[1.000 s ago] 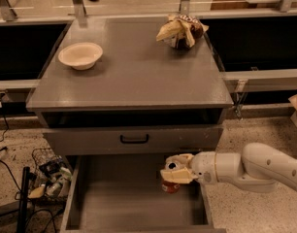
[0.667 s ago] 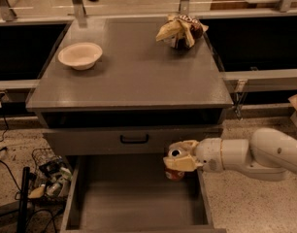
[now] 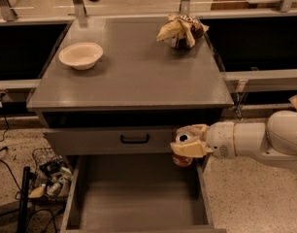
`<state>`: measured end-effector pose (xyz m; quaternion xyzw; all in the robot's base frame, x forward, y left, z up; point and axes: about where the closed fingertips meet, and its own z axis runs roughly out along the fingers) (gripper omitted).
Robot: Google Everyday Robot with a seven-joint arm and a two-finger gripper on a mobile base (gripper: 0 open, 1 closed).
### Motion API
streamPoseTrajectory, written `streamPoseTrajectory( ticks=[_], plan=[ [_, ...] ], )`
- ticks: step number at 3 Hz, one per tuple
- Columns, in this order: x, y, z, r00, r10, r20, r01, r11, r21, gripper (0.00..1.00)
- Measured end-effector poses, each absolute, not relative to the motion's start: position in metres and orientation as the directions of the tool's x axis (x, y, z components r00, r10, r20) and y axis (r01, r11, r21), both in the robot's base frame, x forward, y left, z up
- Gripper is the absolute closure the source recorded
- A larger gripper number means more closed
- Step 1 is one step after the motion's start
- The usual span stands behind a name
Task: Pick coke can from middle drawer and place on counter
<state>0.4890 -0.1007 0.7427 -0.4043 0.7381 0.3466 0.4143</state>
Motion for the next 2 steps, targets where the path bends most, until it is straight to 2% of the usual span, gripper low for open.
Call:
streamPoseTrajectory(
  ticks=[2],
  plan=[
    [0.4880,-0.0967,0.7365,-0.340,-0.308,-0.888,-0.880,0.437,0.185,1.00]
  ],
)
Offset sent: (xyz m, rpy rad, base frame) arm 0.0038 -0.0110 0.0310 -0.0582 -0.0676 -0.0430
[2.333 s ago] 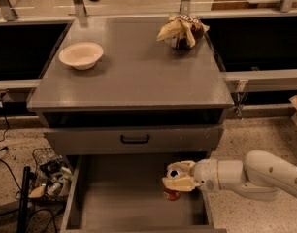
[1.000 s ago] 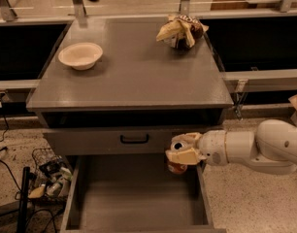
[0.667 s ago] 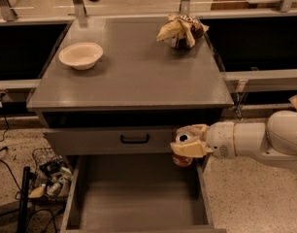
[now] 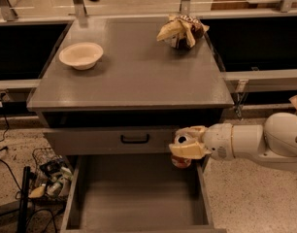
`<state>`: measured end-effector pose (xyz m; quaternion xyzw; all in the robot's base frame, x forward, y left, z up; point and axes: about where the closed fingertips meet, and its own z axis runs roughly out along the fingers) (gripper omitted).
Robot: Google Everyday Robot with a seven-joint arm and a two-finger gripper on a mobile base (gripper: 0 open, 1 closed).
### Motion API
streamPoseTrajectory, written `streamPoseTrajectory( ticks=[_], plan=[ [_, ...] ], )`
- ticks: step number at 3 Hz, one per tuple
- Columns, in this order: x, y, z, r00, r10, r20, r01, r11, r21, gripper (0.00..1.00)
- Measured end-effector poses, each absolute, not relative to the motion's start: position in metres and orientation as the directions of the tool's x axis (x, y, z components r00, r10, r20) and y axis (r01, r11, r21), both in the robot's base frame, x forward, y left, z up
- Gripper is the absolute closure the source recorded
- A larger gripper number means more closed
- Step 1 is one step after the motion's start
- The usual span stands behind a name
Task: Pick coke can from middle drawer and place on counter
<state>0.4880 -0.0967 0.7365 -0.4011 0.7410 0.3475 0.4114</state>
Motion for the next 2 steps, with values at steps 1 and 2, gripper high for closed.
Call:
streamPoseTrajectory(
  ticks=[1,2],
  plan=[
    [0.492,-0.102,0.765,-0.292,-0.335,-0.896,-0.883,0.455,0.117,1.00],
    [0.496,-0.106,0.784,-0.261,-0.352,-0.899,-0.883,0.463,0.075,1.00]
  ],
)
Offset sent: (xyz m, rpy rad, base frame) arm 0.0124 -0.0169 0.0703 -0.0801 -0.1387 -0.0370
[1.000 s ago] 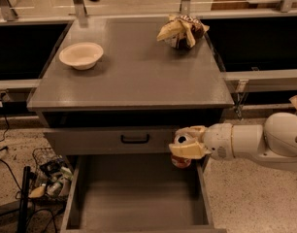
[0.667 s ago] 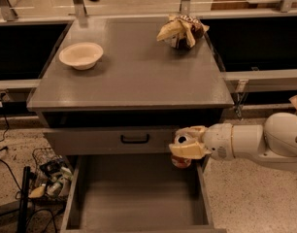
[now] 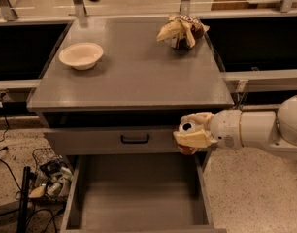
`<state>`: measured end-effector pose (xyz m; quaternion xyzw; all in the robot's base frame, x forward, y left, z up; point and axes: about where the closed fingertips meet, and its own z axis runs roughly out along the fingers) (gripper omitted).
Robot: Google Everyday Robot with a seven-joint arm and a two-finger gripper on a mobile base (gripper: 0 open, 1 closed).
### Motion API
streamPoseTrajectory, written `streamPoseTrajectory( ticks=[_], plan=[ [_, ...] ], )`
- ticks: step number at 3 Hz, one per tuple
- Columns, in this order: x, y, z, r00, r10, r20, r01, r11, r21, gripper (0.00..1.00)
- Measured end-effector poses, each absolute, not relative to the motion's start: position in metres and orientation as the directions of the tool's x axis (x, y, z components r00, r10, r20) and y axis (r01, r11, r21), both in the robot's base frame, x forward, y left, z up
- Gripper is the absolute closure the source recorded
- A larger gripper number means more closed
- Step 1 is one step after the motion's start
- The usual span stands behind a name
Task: Pick coke can from middle drawer and place on counter
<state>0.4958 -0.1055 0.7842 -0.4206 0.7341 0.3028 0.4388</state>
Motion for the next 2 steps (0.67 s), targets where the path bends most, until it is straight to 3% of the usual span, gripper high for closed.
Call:
streamPoseTrajectory(
  ticks=[2],
  plan=[
    [0.5088,-0.1236,0.8261,-0.227,-0.348,-0.910,-0.877,0.479,0.035,1.00]
  ],
)
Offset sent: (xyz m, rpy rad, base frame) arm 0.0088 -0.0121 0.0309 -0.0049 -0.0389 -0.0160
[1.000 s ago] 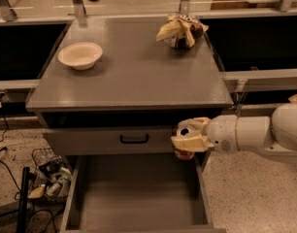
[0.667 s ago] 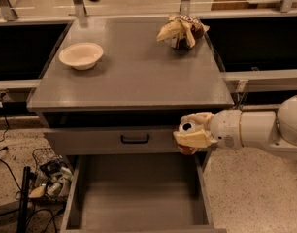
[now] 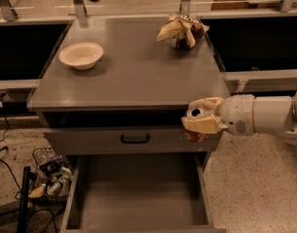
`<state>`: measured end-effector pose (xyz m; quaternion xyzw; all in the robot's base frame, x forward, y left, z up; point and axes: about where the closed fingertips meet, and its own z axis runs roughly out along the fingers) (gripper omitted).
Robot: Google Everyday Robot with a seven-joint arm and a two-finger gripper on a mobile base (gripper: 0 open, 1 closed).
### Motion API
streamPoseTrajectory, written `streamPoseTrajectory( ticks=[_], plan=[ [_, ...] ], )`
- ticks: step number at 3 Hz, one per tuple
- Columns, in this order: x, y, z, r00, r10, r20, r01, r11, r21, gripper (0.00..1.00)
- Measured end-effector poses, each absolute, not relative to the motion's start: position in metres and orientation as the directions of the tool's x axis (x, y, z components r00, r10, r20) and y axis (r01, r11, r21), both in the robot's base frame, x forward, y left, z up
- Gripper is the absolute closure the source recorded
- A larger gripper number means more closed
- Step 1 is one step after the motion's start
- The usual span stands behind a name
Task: Pick coke can from middle drawer and place on counter
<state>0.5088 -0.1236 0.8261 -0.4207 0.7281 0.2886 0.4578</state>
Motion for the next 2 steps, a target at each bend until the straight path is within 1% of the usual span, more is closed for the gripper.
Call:
streamPoseTrajectory(
  ticks=[1,2],
  plan=[
    [0.5236,-0.1310,0.8291,-0.264,-0.364,-0.893,-0.891,0.446,0.082,1.00],
    [0.5174,-0.1261,0.8367,-0.303,-0.399,-0.865,-0.924,0.345,0.165,1.00]
  ],
)
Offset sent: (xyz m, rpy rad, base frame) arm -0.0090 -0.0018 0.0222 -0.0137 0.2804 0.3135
